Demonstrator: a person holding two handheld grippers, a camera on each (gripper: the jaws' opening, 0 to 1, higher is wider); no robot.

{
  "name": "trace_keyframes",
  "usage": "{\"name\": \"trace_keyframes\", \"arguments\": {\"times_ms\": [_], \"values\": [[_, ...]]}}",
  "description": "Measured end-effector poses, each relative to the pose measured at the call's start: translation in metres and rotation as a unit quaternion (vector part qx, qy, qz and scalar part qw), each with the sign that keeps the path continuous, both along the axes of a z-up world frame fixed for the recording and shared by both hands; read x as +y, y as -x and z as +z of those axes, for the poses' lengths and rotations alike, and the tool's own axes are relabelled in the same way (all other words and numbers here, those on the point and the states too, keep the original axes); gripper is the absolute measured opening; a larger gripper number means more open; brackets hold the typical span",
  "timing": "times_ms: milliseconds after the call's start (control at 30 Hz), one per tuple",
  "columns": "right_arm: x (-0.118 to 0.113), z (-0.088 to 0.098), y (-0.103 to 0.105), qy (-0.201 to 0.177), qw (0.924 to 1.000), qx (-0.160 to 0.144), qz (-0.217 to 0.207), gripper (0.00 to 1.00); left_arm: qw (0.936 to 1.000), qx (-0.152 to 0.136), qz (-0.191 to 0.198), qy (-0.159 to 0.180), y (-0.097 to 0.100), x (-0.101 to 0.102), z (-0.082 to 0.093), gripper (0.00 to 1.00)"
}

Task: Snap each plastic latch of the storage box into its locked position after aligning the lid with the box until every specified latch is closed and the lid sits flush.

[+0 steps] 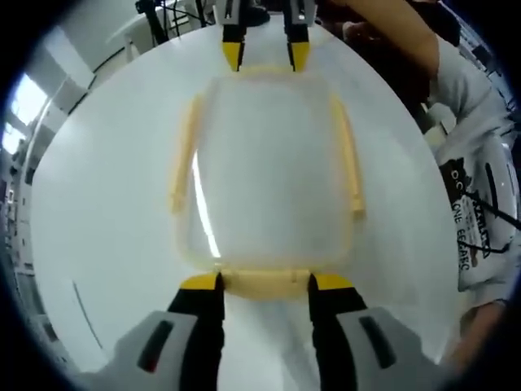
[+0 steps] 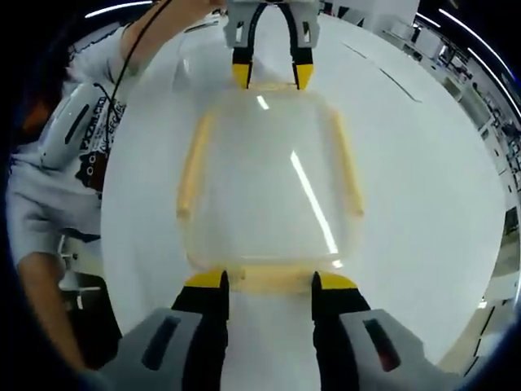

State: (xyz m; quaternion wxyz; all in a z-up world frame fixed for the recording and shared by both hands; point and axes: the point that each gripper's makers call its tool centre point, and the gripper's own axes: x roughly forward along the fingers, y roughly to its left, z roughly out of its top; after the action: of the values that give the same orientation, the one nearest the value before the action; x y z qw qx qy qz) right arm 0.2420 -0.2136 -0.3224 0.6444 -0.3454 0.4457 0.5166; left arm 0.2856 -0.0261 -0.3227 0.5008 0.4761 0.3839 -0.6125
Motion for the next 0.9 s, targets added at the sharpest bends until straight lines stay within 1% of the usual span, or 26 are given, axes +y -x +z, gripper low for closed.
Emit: {"name": "trace_keyframes", "arguments": {"times_ms": [467, 600, 633, 733, 900], "values": [[0.0027, -0.0003, 0.002, -0.004, 1.0, -0.003, -0.002, 0.39, 0.9999, 0.002, 0.005, 0.014, 0.0009, 0.0008, 0.0002, 0.4], [0.0024, -0.0002, 0.002, 0.0, 1.0, -0.004, 0.0, 0.38, 1.0, 0.001, 0.004, 0.007, 0.001, 0.0001, -0.0001, 0.4], [0.0021, -0.0001, 0.002, -0.004, 1.0, -0.004, 0.002, 0.38, 1.0, -0.003, 0.004, -0.004, 0.0013, 0.0, -0.0004, 0.4], [0.0031, -0.0001, 0.0031, -0.003, 1.0, -0.005, 0.003, 0.38, 0.9997, -0.008, -0.001, -0.022, 0.0022, 0.0003, -0.0007, 0.39], [0.0027, 0.0006, 0.0025, -0.007, 0.9999, -0.005, 0.008, 0.38, 0.9994, -0.007, -0.004, -0.035, 0.0045, 0.0018, -0.0002, 0.39]]}}
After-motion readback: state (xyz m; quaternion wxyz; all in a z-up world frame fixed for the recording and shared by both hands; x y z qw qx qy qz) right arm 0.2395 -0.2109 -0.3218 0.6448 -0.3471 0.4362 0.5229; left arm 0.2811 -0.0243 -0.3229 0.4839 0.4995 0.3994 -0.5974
